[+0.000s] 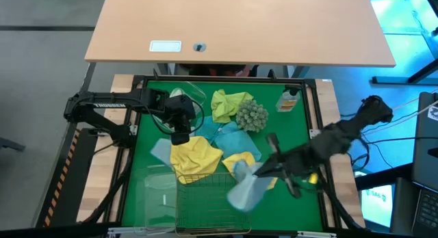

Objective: Sort microfiber towel by color & place in baskets
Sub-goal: Put the bottom light blue microfiber towel into the wire basket

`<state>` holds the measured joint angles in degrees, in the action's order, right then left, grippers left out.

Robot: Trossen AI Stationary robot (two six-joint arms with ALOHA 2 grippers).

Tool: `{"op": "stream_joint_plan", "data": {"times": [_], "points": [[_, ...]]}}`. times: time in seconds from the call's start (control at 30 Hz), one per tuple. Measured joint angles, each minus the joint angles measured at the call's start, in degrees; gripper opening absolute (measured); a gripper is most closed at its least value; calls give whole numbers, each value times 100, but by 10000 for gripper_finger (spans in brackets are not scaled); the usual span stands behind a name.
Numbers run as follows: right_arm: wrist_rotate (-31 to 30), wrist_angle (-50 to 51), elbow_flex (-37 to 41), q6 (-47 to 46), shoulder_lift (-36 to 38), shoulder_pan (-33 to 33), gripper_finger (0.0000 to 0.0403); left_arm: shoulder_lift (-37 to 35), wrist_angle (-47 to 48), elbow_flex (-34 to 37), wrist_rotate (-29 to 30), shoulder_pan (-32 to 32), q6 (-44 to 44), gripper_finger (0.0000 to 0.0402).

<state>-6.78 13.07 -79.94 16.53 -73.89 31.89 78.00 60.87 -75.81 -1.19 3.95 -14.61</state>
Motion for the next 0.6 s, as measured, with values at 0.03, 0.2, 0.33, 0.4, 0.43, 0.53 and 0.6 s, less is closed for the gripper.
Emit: {"op": "stream_joint_plan", "data": {"times": [0.03, 0.2, 0.33, 0.4, 0.43, 0.53, 0.6], "points": [[99, -15, 0, -2, -91, -117, 4, 0, 1, 0, 0, 0, 3, 172], [358, -14, 0, -10, -678, -548, 5, 0, 10, 0, 2, 0, 13, 172], [509, -9, 0, -17, -1199, -762, 5, 0, 17, 0, 2, 0, 15, 172], [533, 2, 0, -19, -1443, -839, 5, 0, 19, 0, 2, 0, 15, 172], [533, 14, 0, -19, -1572, -844, 5, 0, 21, 0, 2, 0, 15, 172], [496, 53, 0, -18, -1896, -919, 5, 0, 40, 0, 1, 0, 15, 172], [494, 53, 0, -17, -2094, -921, 5, 0, 41, 0, 2, 0, 15, 172]]}}
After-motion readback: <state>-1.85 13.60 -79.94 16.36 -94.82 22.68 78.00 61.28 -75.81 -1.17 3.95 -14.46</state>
